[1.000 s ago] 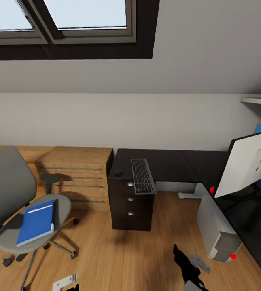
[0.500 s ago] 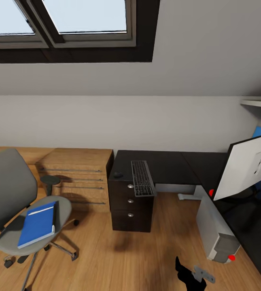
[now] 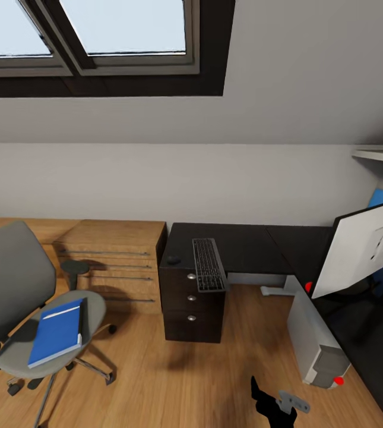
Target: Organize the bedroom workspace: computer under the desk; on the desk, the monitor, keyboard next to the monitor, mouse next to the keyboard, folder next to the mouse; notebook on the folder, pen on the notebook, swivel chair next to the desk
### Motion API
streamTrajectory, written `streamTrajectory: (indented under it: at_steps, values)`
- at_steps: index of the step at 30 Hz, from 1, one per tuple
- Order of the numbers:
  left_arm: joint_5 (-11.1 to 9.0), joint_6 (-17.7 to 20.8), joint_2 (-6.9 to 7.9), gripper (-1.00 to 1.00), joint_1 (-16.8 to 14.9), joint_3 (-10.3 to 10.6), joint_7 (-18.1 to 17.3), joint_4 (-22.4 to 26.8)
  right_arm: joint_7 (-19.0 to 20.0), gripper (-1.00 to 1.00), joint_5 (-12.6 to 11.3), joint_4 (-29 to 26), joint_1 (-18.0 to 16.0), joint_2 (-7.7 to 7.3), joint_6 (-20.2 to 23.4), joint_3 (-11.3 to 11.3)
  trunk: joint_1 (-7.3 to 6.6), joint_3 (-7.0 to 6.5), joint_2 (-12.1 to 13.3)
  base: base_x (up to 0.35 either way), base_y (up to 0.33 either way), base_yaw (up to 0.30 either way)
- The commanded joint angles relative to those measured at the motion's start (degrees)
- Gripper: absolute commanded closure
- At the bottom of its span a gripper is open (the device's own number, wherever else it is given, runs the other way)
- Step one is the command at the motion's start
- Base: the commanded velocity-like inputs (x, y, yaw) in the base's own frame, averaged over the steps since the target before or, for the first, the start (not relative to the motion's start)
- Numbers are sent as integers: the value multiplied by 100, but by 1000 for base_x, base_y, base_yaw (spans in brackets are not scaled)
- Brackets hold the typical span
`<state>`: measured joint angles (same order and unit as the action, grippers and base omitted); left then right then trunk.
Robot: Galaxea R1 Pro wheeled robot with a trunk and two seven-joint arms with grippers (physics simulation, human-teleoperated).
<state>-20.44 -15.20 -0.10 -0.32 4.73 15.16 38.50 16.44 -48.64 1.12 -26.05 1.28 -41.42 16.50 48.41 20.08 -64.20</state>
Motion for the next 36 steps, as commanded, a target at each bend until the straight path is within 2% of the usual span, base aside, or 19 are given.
streamTrajectory:
  at_steps: [1, 4, 14, 26, 36]
  values:
    - [-48, -27, 5, -100, -3, 36, 40, 0, 42, -100, -43, 12, -6, 0, -16, 27, -22, -12, 37, 0, 0, 0]
    - [-41, -38, -5, -100, -3, 31, 57, 9, 19, -100, 95, 19, -5, 10, -15, 27, -88, -66, 158, 0, 0, 0]
    - [-74, -12, 17, -100, -3, 4, 74, 0, 1, -100, 108, 21, -5, 70, -23, 45, -308, -245, 559, -22, -5, 1]
    - [-74, -17, 19, -100, -3, -3, 83, 0, -1, -100, 101, 22, -5, 68, -21, 43, -572, -423, 1040, -302, -136, 175]
    - [-74, -18, 19, -100, -3, -14, 84, 0, -1, -100, 101, 21, -5, 71, -15, 39, -791, -590, 1441, -324, -152, 33]
